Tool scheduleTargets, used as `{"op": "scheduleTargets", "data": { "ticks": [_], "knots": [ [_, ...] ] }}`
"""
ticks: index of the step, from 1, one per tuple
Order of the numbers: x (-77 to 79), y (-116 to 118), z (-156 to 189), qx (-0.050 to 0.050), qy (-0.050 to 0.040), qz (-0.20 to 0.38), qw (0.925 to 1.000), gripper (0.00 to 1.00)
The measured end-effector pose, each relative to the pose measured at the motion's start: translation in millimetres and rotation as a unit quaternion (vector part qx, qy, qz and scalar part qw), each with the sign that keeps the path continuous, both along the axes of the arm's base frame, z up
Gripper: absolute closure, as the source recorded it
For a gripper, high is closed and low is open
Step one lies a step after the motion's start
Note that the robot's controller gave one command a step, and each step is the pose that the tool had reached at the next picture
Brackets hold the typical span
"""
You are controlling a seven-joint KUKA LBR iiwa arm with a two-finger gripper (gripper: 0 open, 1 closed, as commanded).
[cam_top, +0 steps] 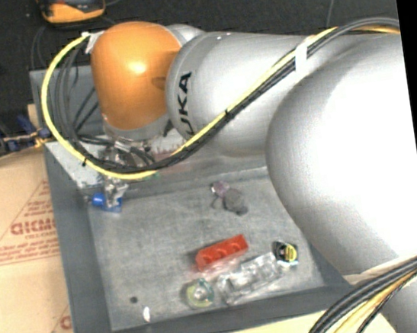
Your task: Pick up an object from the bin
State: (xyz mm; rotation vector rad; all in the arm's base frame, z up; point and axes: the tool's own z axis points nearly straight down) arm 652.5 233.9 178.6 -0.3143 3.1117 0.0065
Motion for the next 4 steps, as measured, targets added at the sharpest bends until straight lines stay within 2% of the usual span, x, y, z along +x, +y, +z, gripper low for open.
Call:
{"op": "scheduleTargets", "data": {
  "ticks": [1,2,3,4],
  "knots": [
    [-20.0,-3,-54,-0.003,0.0064,0.066,0.9978,1.00],
    [-65.2,-37,-36,-0.005,0.0043,0.317,0.9484,1.00],
    [-54.8,-66,76,-0.002,0.0010,0.073,0.9973,1.00],
    [-41.9,-72,-54,-0.002,0.0083,-0.081,0.9967,1.00]
  ]
}}
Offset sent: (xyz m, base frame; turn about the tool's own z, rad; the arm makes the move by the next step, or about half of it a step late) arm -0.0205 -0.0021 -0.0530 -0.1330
